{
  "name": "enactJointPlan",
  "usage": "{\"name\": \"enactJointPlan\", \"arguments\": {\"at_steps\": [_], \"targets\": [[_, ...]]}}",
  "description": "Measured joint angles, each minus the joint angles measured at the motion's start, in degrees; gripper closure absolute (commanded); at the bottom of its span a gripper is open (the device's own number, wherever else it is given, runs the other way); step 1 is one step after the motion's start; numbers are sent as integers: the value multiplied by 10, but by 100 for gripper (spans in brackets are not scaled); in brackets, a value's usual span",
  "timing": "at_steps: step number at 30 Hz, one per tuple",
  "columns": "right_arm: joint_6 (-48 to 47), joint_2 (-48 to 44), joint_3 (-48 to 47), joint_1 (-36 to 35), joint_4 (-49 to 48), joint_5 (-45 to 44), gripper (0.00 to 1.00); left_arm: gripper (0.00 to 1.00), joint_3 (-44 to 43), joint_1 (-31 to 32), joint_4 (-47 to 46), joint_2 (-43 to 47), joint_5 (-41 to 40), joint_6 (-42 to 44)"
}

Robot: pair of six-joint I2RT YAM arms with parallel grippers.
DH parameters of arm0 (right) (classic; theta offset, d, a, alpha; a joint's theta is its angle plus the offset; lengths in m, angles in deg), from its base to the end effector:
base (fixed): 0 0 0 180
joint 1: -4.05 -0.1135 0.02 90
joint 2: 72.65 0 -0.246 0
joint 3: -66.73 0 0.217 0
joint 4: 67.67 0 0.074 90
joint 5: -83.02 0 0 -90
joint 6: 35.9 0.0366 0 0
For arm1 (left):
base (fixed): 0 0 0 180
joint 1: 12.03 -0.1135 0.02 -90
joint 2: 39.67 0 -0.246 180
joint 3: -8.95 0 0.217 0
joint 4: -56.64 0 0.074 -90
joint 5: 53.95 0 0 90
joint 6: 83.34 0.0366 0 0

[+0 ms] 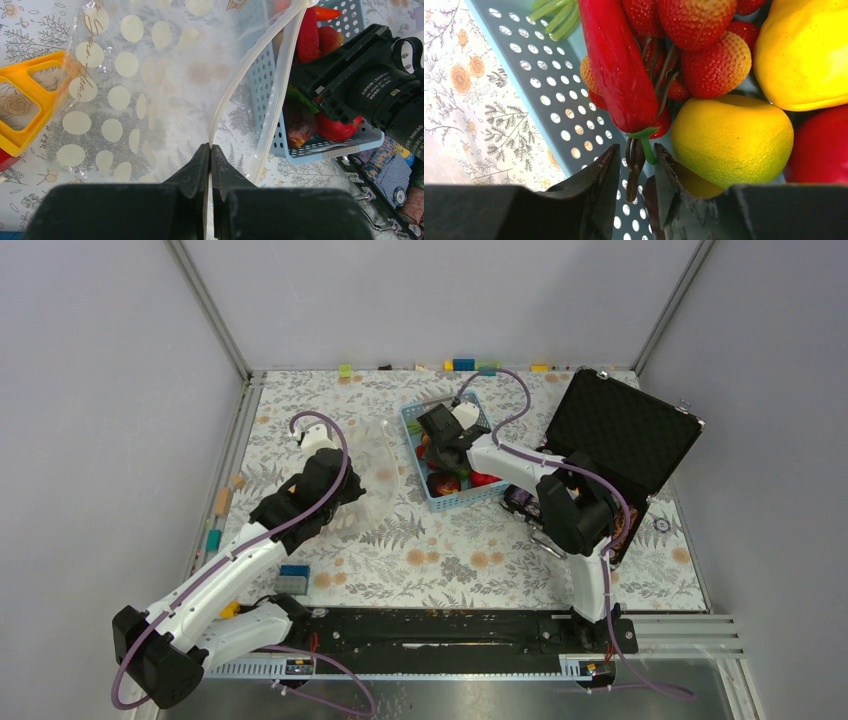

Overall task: Place the food in the zip-top bag and seal the zipper
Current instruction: Pick up the fake fruit from the bin.

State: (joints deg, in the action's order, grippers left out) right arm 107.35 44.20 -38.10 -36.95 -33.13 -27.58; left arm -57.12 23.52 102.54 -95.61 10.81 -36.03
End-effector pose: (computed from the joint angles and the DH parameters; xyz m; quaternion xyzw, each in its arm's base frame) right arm 0.3238 0.2644 0.2092 0.1633 0.9018 0.1538 0.3695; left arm 0.1578 -0.0936 0.2929 -0.1535 0.8607 -0.1297 0.4678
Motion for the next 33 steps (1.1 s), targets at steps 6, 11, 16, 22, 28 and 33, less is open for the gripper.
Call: {"name": "enactJointPlan", "arguments": {"at_steps": [6,11,16,22,28,33], "targets": [[1,0,13,5,-14,-14,96,100,0,0,0,0,0,0],[-48,-16,29,8,-12,-25,100,100,0,0,0,0,0,0],[-152,-80,43,9,7,-26,100,100,0,0,0,-1,3,0],[-291,-176,51,10,43,-22,100,100,-2,0,1,-19,19,0],[-404,-250,51,11,92,7,100,100,-15,0,5,-44,43,-5],[-491,-314,53,11,131,54,100,100,-28,0,5,-51,55,-9]]}}
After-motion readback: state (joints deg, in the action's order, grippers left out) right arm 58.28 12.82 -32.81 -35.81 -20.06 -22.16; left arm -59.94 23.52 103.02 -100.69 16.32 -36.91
